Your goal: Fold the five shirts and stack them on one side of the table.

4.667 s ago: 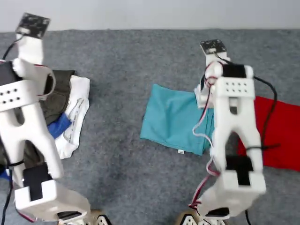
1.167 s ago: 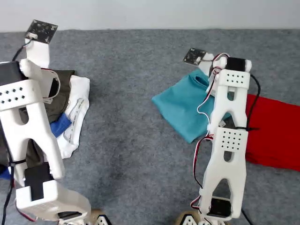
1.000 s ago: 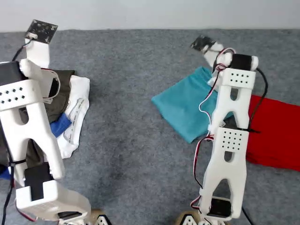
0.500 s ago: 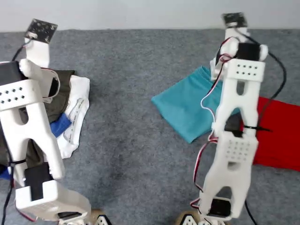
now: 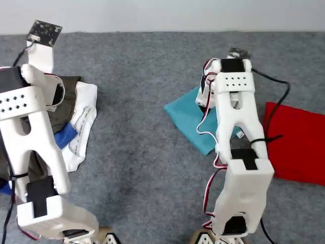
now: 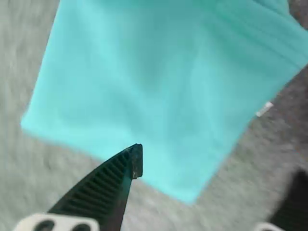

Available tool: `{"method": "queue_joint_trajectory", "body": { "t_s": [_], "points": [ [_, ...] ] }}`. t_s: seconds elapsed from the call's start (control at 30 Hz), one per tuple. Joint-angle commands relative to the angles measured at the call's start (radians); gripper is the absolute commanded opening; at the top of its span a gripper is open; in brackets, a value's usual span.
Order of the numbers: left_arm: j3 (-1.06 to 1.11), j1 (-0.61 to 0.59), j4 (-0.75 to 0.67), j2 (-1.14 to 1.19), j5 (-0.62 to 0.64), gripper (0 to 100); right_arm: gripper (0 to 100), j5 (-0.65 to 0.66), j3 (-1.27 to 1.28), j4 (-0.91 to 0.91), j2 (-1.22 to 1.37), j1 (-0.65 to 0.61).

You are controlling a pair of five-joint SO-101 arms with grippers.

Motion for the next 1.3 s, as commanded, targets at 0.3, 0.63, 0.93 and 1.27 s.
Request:
{"method": "queue_joint_trajectory", "body": {
  "t_s": [0.3,0.63,0.93,1.27],
  "points": [
    [-0.002,0.0,-0.015,-0.049,-0.008,1,39.8,-0.112,-0.005,-0.389,0.252,-0.007],
    [-0.002,-0.002,-0.015,-0.049,-0.008,1,11.7,-0.107,-0.008,-0.34,0.329,0.031],
    [-0.002,0.0,-0.015,-0.049,-0.006,1,0.8,0.141,-0.008,-0.242,0.231,0.073],
    [-0.002,0.0,-0.014,-0.057,-0.005,1,0.9,0.402,-0.008,-0.016,-0.094,0.209]
  ]
}}
